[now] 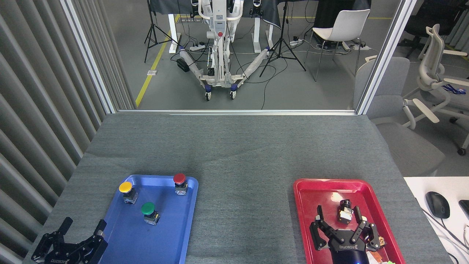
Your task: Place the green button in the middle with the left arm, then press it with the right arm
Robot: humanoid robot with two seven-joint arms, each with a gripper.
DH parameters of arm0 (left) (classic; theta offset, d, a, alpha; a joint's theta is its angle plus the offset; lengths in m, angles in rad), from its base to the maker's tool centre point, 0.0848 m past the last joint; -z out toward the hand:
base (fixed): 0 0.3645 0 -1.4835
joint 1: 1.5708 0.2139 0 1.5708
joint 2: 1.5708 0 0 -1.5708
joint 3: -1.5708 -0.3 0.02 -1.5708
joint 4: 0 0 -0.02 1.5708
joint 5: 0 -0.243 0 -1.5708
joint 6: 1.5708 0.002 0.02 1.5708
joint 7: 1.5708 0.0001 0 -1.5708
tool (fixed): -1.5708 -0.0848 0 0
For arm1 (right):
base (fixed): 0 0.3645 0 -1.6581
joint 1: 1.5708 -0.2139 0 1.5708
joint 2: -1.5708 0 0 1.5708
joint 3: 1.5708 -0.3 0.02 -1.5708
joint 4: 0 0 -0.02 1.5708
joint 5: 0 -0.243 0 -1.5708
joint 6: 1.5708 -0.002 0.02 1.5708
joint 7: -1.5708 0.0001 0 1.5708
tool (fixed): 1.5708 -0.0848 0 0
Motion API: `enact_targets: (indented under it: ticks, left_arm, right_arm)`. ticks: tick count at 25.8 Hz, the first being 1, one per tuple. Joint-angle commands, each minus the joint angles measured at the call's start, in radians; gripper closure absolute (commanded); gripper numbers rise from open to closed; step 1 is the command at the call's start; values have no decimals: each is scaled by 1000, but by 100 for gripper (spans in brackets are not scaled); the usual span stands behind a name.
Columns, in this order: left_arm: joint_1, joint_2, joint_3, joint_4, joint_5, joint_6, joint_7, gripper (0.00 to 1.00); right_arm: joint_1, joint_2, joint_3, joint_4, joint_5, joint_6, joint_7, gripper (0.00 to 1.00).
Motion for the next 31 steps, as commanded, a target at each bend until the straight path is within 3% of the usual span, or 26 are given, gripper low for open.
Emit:
enact_targets:
  ticks: [1, 19, 31]
  left_arm:
    - [-1, -1, 1, 0, -2, -1, 0, 1]
    - [-3, -6, 1, 7, -4, 2, 5, 1]
    - [-7, 0, -7, 13, -21, -1, 0, 1]
  right_arm:
    - [23, -17, 0, -27, -1, -1, 1, 0]
    - [60, -57, -6, -64, -9, 15, 28, 0]
    - [58, -52, -8, -64, -10, 26, 28, 0]
